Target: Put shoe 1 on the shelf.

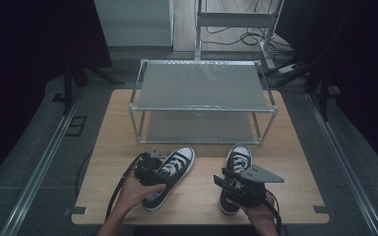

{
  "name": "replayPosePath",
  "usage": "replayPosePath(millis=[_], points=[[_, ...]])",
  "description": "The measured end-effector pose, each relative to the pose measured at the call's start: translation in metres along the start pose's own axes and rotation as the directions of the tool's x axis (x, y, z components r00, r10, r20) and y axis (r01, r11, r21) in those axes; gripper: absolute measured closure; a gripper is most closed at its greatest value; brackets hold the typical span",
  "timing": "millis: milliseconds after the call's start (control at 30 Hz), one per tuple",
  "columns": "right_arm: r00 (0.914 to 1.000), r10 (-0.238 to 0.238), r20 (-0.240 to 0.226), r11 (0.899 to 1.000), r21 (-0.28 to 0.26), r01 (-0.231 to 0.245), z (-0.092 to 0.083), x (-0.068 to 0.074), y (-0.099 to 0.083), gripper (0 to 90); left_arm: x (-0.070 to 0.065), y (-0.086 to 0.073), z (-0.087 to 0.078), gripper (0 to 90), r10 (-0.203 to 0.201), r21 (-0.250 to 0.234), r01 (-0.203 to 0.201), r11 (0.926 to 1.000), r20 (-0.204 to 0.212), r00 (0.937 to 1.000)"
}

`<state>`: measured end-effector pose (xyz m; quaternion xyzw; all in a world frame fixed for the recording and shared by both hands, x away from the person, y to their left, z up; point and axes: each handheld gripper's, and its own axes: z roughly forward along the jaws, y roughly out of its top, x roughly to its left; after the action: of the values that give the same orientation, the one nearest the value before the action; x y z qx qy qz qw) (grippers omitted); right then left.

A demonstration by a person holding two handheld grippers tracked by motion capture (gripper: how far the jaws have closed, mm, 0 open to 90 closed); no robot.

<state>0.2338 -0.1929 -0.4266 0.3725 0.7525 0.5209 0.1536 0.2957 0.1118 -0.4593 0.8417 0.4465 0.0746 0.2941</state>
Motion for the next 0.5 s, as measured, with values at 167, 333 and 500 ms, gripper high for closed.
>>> replayPosePath(millis=[167, 333, 500], points=[[1.0, 0.002, 0.005, 1.0, 0.005, -0.002, 0.001, -0.001, -0.001, 56.2, -0.003, 0.005, 0.011, 11.0, 0.006, 0.081, -0.004, 0.9967, -0.02, 0.9998], [1.0, 0.002, 0.009, 1.0, 0.014, -0.002, 0.003, -0.001, -0.002, 56.1, -0.004, 0.009, 0.016, 10.7, 0.016, 0.116, -0.014, 0.9932, -0.022, 0.9996], [0.9999, 0.0, 0.012, 1.0, 0.027, -0.001, 0.006, -0.001, -0.004, 55.5, -0.007, 0.014, 0.022, 9.8, 0.039, 0.171, -0.031, 0.9848, -0.044, 0.9983]])
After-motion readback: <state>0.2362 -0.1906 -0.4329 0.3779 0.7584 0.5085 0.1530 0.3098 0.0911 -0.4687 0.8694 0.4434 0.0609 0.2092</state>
